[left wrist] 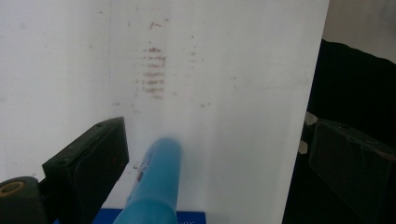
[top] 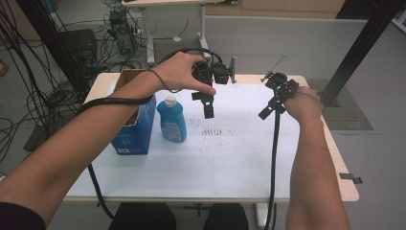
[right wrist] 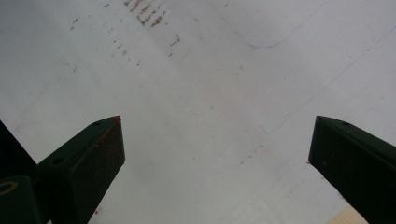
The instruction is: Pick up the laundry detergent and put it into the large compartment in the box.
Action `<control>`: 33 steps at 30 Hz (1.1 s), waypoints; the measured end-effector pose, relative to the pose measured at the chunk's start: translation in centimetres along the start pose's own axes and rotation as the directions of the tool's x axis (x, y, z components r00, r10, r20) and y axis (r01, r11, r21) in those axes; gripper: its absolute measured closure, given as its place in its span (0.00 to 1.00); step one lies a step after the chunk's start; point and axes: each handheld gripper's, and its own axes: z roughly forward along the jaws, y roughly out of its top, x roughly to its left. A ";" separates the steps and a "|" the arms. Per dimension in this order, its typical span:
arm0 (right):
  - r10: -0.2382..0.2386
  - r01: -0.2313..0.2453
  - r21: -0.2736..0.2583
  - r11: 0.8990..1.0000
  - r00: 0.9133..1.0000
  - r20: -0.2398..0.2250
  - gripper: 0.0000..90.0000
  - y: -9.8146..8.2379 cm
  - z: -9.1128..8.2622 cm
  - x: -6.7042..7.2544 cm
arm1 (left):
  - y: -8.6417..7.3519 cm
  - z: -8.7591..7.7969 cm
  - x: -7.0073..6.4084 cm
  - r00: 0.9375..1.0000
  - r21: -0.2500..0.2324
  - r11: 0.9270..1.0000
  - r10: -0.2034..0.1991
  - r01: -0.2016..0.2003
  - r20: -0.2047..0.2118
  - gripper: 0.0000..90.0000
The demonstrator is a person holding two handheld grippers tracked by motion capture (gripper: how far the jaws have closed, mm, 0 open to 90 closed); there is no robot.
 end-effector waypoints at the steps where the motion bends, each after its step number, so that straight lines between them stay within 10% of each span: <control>1: 0.003 -0.003 0.003 1.000 1.000 0.006 0.04 0.0 0.1 0.1 | 0.1 0.0 0.0 1.000 0.005 1.000 0.003 -0.003 0.001 0.06; 33: 0.028 -0.028 0.007 1.000 0.999 0.017 0.04 -0.6 0.2 0.5 | -1.1 -3.0 -0.7 0.991 0.043 0.992 0.125 -0.122 -0.057 0.05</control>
